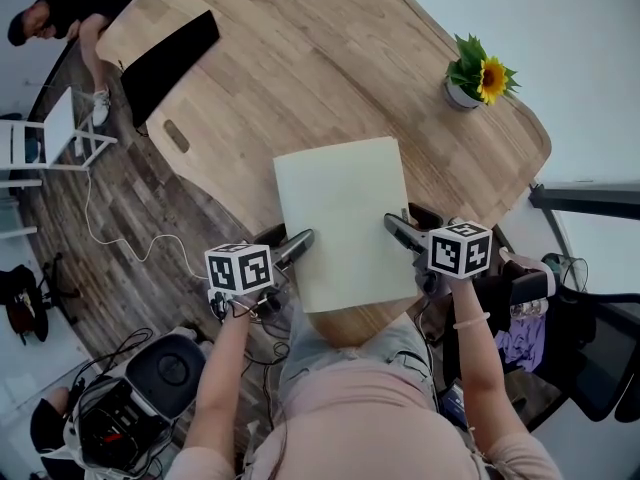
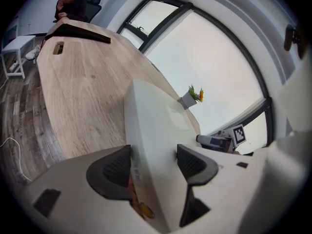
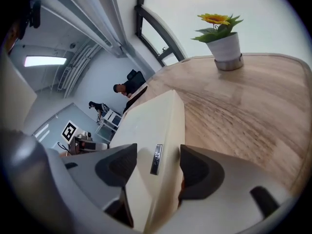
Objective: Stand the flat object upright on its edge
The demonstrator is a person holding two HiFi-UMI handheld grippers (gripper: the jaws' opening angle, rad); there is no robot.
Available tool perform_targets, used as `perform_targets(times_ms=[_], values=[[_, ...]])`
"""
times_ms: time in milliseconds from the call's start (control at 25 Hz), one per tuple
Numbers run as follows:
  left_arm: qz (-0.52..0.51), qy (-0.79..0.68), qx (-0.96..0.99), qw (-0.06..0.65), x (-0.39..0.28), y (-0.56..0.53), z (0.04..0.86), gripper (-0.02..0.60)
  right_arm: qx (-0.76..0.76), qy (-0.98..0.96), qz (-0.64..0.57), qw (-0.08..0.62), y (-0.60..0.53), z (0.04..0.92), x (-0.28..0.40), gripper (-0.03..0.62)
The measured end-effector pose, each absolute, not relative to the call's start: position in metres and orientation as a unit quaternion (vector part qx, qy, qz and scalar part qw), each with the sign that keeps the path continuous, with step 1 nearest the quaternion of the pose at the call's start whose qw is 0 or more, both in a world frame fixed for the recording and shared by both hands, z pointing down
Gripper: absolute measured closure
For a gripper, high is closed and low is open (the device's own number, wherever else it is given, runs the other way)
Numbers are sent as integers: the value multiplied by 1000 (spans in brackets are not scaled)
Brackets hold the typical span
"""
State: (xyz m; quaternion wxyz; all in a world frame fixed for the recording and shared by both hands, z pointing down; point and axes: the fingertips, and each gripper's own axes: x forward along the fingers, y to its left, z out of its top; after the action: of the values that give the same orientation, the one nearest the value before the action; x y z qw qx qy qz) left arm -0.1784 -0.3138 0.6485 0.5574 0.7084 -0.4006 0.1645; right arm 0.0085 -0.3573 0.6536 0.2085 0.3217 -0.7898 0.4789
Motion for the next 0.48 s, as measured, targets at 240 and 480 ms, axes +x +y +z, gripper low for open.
perform_targets(times_ms=[240,480], values=[[180,-390,708,560,-178,-314,650,307,303,-778,508,213,-357,657,7,324],[181,-401,706,555,-178,-315,649,307,312,-777,501,220,-357,656,7,330]])
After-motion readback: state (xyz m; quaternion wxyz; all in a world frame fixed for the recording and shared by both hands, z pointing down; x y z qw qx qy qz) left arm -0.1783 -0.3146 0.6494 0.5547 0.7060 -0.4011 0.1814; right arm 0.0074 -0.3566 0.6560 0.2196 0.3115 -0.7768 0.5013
